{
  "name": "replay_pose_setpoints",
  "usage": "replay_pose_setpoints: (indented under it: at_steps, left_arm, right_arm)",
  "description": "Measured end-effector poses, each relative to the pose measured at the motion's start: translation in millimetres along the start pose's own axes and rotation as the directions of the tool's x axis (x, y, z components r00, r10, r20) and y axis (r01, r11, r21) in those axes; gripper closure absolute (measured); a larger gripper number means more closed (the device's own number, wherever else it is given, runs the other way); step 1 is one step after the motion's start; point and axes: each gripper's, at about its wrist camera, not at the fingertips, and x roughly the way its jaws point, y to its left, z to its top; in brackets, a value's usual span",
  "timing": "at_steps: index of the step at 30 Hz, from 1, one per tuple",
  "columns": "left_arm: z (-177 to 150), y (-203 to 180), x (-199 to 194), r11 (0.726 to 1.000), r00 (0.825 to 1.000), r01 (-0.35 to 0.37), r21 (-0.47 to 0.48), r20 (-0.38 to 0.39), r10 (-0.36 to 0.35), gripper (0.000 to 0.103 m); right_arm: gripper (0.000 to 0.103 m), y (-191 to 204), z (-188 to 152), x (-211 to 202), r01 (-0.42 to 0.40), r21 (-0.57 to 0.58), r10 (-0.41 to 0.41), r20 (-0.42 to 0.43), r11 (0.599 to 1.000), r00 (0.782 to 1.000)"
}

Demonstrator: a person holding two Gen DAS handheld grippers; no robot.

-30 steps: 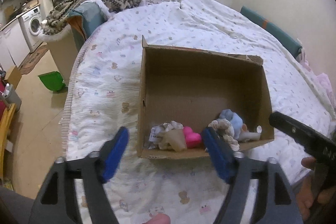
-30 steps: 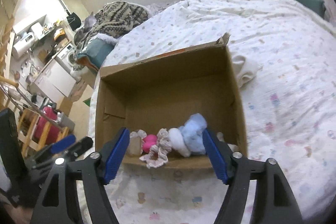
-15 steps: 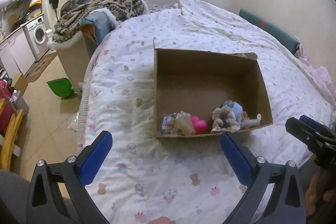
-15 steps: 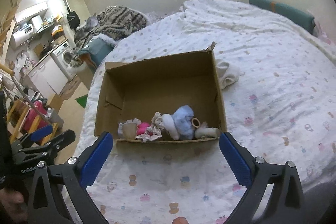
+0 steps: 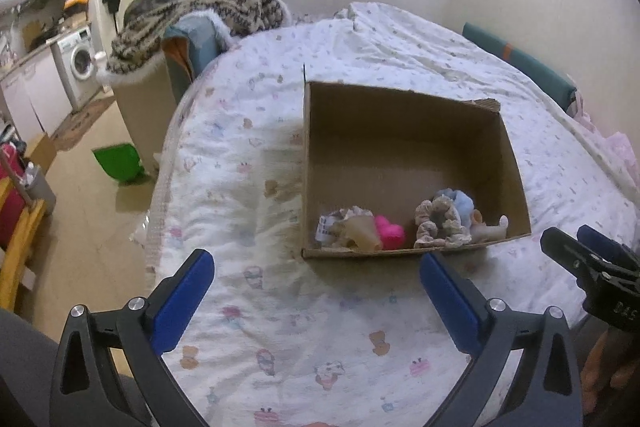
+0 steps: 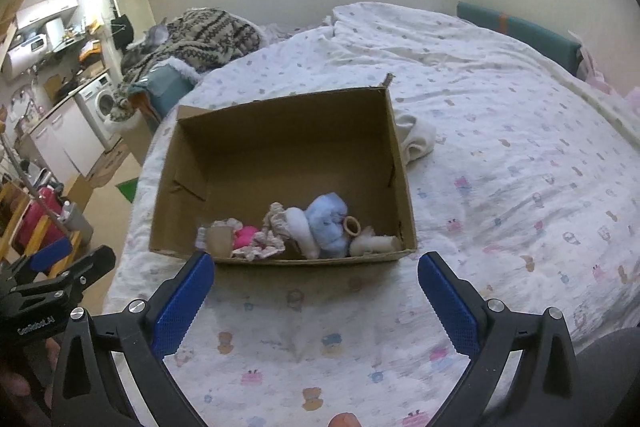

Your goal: Organize soft objects

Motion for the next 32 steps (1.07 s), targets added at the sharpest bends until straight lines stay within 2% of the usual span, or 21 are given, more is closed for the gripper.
replay_pose_setpoints:
  at_steps: [14,32]
  left_arm:
    - [0,3,5,1.000,1.000,0.014,-0.017,-0.011,-0.014,0.001]
    - [-1,0,8,1.000,1.000,0.012,-0.013,-0.017,-0.013,0.001]
  right_arm:
    - [0.000,-8,1,6,-0.007,0.025,0.008,-0.016,1.000,1.000]
    - [0.000,0,-3,13,-0.011,-0.002,0.011,-0.021,1.000,1.000]
